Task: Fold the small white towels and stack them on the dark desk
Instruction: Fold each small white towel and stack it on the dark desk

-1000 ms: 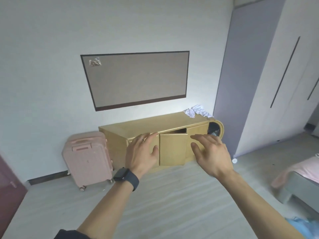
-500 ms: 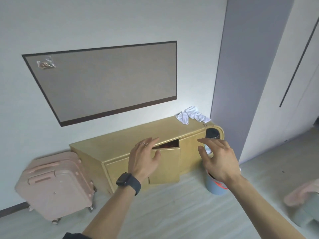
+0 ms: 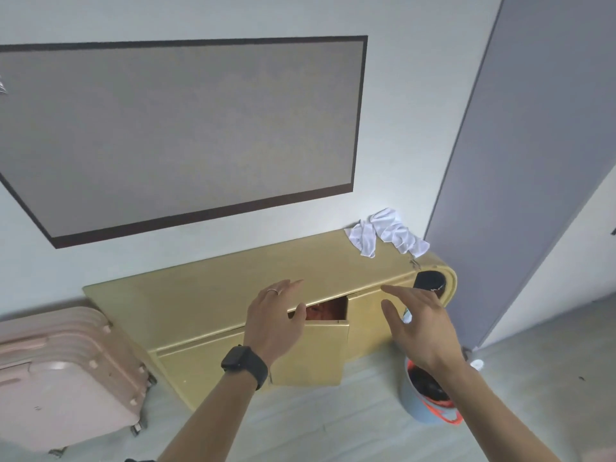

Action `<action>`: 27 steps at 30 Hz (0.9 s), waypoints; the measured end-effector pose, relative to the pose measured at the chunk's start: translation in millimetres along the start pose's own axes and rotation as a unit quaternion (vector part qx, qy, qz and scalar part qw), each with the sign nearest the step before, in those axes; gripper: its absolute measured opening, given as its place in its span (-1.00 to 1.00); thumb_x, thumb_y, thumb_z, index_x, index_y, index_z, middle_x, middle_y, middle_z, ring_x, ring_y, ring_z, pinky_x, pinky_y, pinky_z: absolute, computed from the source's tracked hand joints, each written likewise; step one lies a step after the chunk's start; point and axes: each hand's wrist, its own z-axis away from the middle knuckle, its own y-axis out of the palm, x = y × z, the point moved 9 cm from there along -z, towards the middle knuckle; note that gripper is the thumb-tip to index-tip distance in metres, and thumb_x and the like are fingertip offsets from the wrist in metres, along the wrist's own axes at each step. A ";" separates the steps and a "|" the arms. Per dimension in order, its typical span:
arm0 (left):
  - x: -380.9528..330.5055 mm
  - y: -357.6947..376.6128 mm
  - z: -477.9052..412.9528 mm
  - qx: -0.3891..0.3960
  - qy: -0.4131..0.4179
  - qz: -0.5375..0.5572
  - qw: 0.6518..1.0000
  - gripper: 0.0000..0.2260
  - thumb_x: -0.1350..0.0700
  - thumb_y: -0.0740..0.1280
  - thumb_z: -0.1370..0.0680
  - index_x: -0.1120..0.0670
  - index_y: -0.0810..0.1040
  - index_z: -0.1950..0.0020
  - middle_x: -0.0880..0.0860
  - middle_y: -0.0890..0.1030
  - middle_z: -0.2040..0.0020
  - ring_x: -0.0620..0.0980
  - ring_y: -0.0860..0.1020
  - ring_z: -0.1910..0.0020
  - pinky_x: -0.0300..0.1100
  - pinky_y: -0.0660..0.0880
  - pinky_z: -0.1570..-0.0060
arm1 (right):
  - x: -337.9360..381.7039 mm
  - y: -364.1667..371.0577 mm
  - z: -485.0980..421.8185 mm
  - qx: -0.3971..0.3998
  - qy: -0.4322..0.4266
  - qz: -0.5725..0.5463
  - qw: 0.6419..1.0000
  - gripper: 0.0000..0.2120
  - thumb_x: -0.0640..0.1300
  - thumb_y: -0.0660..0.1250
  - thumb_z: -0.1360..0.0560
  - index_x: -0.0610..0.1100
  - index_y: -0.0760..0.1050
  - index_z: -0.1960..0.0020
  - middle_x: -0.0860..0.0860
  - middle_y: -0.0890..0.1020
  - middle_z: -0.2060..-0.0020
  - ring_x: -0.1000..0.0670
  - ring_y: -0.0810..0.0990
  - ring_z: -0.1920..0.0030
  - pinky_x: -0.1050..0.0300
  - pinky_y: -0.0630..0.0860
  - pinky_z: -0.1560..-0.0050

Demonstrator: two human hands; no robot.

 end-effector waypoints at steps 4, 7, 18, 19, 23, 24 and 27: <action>32.9 48.2 -70.6 0.041 -0.020 0.011 0.999 -0.57 -0.07 0.20 -0.61 -0.22 0.32 -0.49 -0.09 0.42 -0.45 -0.07 0.28 -0.47 -0.03 0.26 -0.45 | -32.6 52.1 -51.9 0.041 0.045 0.001 0.998 -0.71 0.05 0.35 -0.55 0.13 0.57 -0.26 0.23 0.62 -0.10 0.08 0.47 -0.22 0.20 0.39 -0.09; 50.7 85.0 -117.9 0.078 -0.035 0.010 0.996 -0.57 -0.07 0.20 -0.61 -0.22 0.31 -0.49 -0.09 0.39 -0.47 -0.07 0.26 -0.48 -0.06 0.23 -0.46 | -55.4 89.3 -90.7 0.072 0.071 0.003 0.995 -0.71 0.02 0.36 -0.55 0.10 0.58 -0.27 0.20 0.62 -0.10 0.09 0.47 -0.22 0.23 0.35 -0.11; 91.4 226.3 -262.7 0.187 -0.103 -0.018 0.977 -0.57 -0.05 0.20 -0.62 -0.18 0.32 -0.50 -0.03 0.39 -0.48 0.00 0.32 -0.45 -0.07 0.26 -0.42 | -194.6 248.5 -225.7 0.259 0.153 0.041 0.953 -0.66 0.08 0.24 -0.59 0.14 0.47 -0.36 0.17 0.56 -0.27 0.03 0.38 -0.35 0.09 0.37 -0.27; 95.4 238.4 -275.6 0.195 -0.116 -0.023 0.974 -0.57 -0.04 0.19 -0.62 -0.17 0.33 -0.50 -0.02 0.40 -0.48 0.02 0.34 -0.43 -0.07 0.28 -0.40 | -208.7 261.1 -239.9 0.272 0.156 0.040 0.949 -0.66 0.08 0.24 -0.59 0.12 0.47 -0.36 0.15 0.56 -0.26 0.02 0.40 -0.34 0.07 0.39 -0.26; 106.6 279.4 -316.7 0.228 -0.177 -0.040 0.957 -0.58 -0.02 0.19 -0.59 -0.13 0.36 -0.47 0.00 0.41 -0.47 0.08 0.37 -0.40 -0.06 0.30 -0.37 | -265.7 309.3 -289.9 0.345 0.180 0.050 0.920 -0.64 0.08 0.22 -0.59 0.06 0.44 -0.36 0.08 0.58 -0.23 -0.05 0.44 -0.30 -0.01 0.44 -0.23; 109.5 289.9 -326.9 0.236 -0.182 -0.049 0.953 -0.58 -0.01 0.18 -0.59 -0.13 0.35 -0.47 -0.01 0.39 -0.48 0.08 0.35 -0.42 -0.06 0.28 -0.37 | -278.2 322.0 -304.0 0.357 0.178 0.054 0.916 -0.63 0.07 0.23 -0.59 0.03 0.43 -0.37 0.06 0.58 -0.23 -0.07 0.44 -0.28 -0.02 0.45 -0.22; 124.0 317.5 -354.6 0.238 -0.214 -0.058 0.945 -0.58 -0.01 0.19 -0.60 -0.14 0.31 -0.48 -0.02 0.31 -0.53 0.06 0.28 -0.48 -0.06 0.21 -0.41 | -314.8 359.5 -346.1 0.367 0.180 0.068 0.910 -0.61 0.06 0.25 -0.59 -0.05 0.42 -0.38 -0.02 0.58 -0.23 -0.13 0.47 -0.25 -0.04 0.44 -0.22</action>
